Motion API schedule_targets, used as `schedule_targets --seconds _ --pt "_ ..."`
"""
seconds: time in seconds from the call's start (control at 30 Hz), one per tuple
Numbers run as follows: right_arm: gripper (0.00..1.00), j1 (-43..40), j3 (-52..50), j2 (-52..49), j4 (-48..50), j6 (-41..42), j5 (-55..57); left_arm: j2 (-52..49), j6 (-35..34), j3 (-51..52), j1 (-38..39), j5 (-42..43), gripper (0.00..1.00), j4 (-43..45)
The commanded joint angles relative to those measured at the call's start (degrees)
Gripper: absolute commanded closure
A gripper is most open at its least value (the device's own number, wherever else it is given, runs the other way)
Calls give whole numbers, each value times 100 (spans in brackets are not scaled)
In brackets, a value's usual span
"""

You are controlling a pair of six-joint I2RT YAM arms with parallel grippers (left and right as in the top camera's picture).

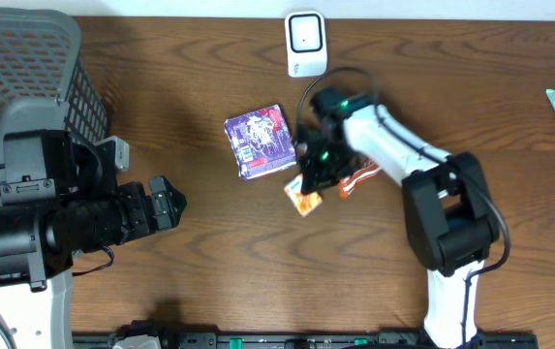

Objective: Scan the item barcode
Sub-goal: 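Lift the small orange-white pack off the table, then raise the small pack up to the scanner window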

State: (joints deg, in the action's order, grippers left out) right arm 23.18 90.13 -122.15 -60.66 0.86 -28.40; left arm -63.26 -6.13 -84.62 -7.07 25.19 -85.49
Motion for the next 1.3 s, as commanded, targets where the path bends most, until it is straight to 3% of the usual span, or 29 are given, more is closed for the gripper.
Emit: schedule_targets --seconds 0.0,0.47,0.83,0.9,0.97,1.03,1.27 --pt "99 -496 422 -11 26 76 -942 -7 31 13 -20 28 2 -17" --pt "99 -2076 463 -13 1550 79 -5445 -7 31 13 -20 26 2 -17" --pt "99 -2232 463 -13 1615 214 -6013 -7 31 13 -20 26 2 -17" --pt "99 -2164 468 -9 1613 317 -5659 -7 31 13 -20 26 2 -17" --pt "99 -2055 485 59 1615 927 -4435 -7 31 13 -20 26 2 -17" --pt "99 -1856 564 201 1611 1515 -2719 -7 31 13 -20 28 2 -17" --pt "99 -981 1912 487 1679 1902 1971 -7 31 13 -20 26 2 -17"
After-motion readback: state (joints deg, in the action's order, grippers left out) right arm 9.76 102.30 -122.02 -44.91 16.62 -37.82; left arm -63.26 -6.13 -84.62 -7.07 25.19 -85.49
